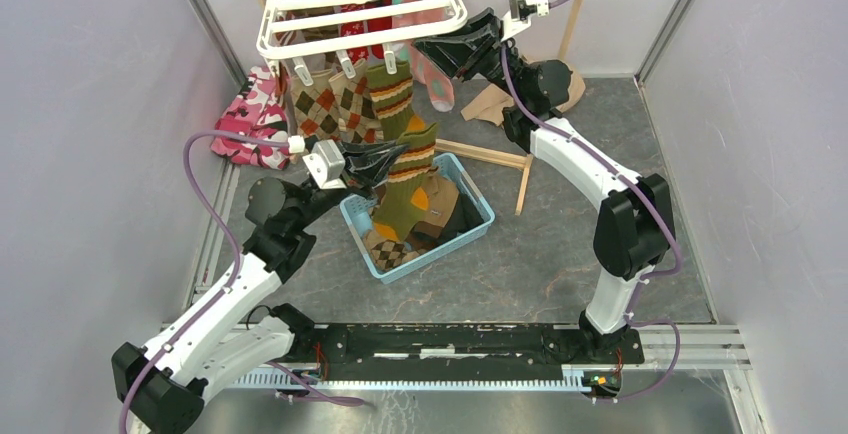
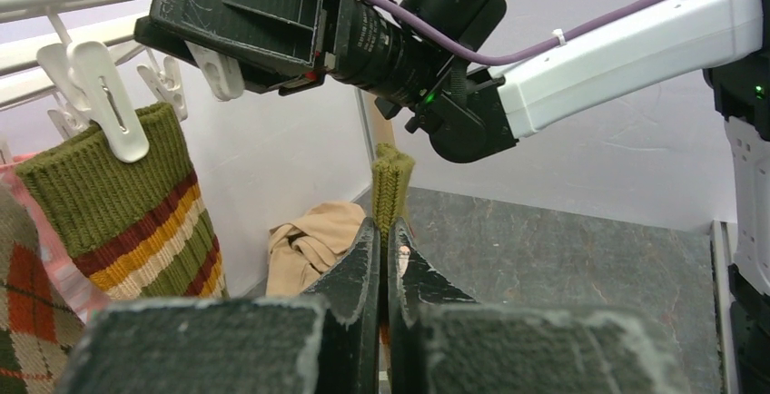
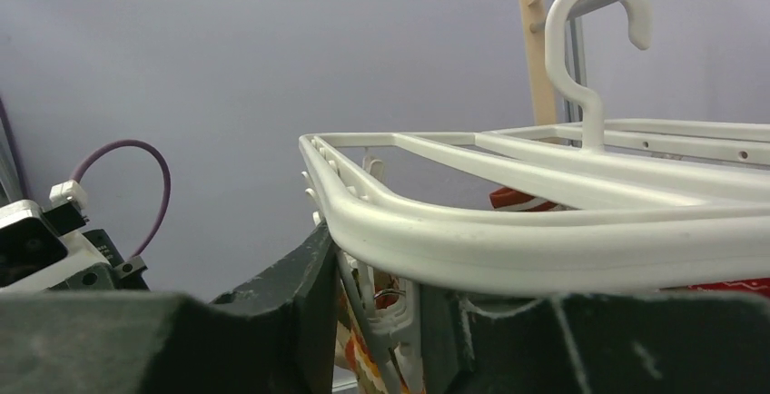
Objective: Clip the socks to the hanger
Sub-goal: Open the clamp at the hanger, then clamp the sock onto the hanger.
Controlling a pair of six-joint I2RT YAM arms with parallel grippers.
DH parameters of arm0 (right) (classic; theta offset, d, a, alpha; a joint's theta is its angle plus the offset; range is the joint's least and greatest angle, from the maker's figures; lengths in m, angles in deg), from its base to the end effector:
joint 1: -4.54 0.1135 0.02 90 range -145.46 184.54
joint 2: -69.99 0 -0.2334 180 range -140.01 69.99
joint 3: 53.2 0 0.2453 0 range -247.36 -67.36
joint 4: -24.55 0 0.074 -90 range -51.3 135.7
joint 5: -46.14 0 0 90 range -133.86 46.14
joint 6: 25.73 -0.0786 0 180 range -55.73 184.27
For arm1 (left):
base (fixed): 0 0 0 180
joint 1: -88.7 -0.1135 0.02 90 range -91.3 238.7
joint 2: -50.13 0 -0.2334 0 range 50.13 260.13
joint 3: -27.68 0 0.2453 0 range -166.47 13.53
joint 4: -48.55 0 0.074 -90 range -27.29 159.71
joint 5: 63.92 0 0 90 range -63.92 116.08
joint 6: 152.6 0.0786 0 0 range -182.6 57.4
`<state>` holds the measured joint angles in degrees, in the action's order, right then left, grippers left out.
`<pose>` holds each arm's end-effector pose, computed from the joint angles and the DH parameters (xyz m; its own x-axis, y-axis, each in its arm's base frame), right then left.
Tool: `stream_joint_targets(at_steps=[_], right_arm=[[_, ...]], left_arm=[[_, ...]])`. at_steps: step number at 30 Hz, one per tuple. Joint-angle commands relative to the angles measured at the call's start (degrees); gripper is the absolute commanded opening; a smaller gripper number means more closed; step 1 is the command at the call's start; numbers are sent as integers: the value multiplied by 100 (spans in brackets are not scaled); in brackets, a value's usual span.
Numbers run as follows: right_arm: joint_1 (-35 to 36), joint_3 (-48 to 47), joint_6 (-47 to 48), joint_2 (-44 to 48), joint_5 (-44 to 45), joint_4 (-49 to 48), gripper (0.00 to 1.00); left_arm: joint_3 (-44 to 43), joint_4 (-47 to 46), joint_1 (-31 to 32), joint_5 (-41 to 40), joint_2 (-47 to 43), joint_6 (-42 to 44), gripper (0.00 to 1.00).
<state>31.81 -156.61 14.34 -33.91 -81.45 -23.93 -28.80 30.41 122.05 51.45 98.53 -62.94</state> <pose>0.3447 0.2317 0.4392 -0.1304 0.6150 -0.7777 -0.9727 0.0725 0.2204 0.1803 -0.1590 0.3866 0.3642 -0.2461 -0.8982 0.8200 0.5420 0.1840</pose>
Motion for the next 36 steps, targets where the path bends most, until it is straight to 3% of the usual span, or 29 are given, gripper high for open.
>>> stream_joint_targets(at_steps=[1,6,14,21,36], right_arm=[[13,-311,6,66,-135,-187,32],[24,-282,12,114,-168,-127,13],[19,-189,-163,168,-147,-215,1],[20,-154,-314,186,-189,-364,0],[24,-134,-535,120,-198,-588,0]], left_arm=[[-368,-190,-3,-308,141,52,2],[-576,-189,-3,-539,416,-95,2],[-1111,31,-3,-983,961,-140,2],[-1700,545,-3,-1428,1425,-352,2],[-2268,853,-3,-1484,1918,-395,2]])
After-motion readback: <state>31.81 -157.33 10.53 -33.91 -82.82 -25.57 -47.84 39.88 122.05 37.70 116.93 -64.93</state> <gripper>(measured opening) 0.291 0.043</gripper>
